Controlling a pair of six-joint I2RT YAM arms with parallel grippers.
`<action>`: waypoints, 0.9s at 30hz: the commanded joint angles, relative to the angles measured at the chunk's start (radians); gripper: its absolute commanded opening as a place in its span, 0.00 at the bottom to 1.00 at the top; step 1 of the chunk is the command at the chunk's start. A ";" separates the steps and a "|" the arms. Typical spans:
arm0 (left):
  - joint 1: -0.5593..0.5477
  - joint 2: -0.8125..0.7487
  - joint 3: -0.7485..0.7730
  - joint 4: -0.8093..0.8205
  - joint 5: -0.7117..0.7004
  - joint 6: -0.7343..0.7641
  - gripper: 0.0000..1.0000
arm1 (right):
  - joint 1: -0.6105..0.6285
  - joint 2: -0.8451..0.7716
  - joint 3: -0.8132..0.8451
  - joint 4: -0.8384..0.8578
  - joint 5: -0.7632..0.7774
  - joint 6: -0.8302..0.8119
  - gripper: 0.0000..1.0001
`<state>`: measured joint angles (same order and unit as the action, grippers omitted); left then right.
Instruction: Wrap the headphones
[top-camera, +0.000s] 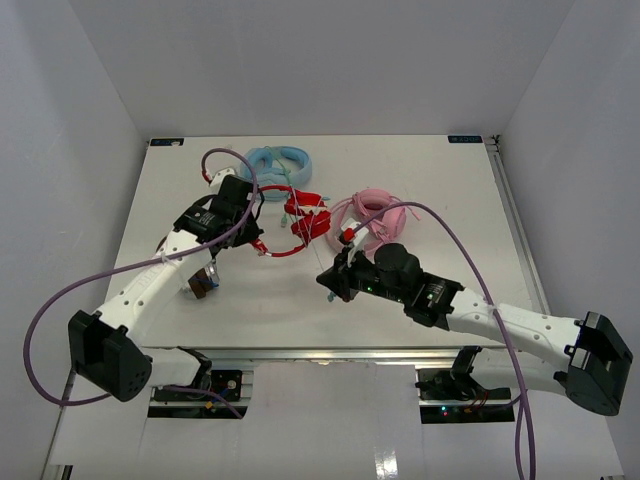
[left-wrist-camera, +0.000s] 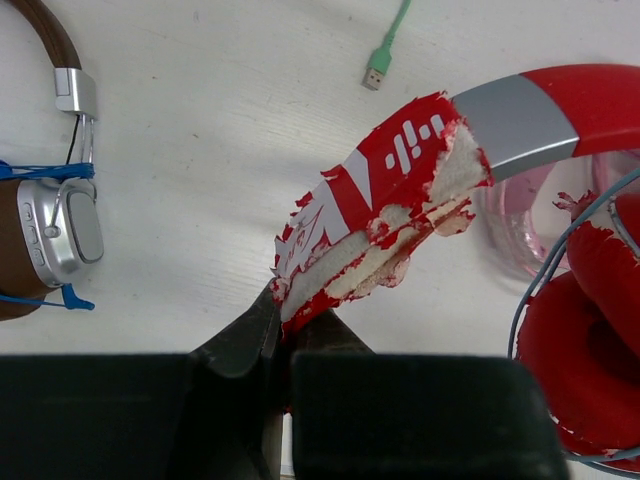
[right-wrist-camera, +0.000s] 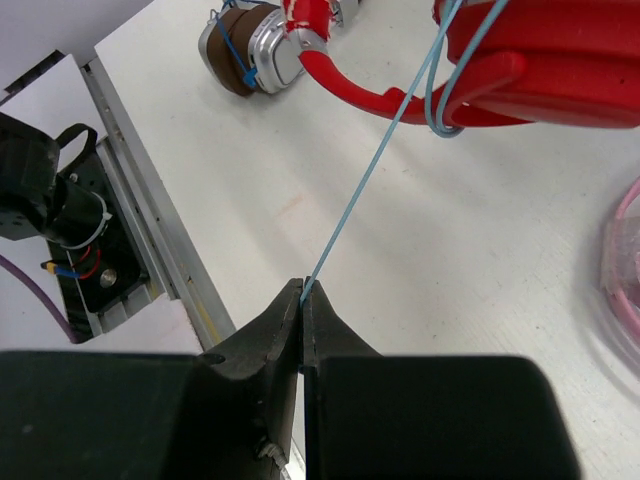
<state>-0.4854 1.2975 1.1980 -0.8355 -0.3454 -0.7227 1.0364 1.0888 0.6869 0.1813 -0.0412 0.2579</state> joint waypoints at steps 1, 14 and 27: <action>0.010 -0.094 0.056 0.067 0.084 -0.084 0.00 | 0.015 0.014 -0.021 0.133 0.036 -0.012 0.08; 0.010 -0.230 -0.004 0.105 0.262 -0.120 0.00 | 0.025 0.048 -0.065 0.249 0.204 -0.044 0.11; 0.010 -0.355 -0.081 0.085 0.307 -0.149 0.00 | 0.036 0.013 -0.153 0.425 0.317 -0.108 0.13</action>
<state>-0.4808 1.0186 1.1233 -0.8150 -0.0911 -0.8158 1.0683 1.1312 0.5776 0.4914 0.1892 0.1916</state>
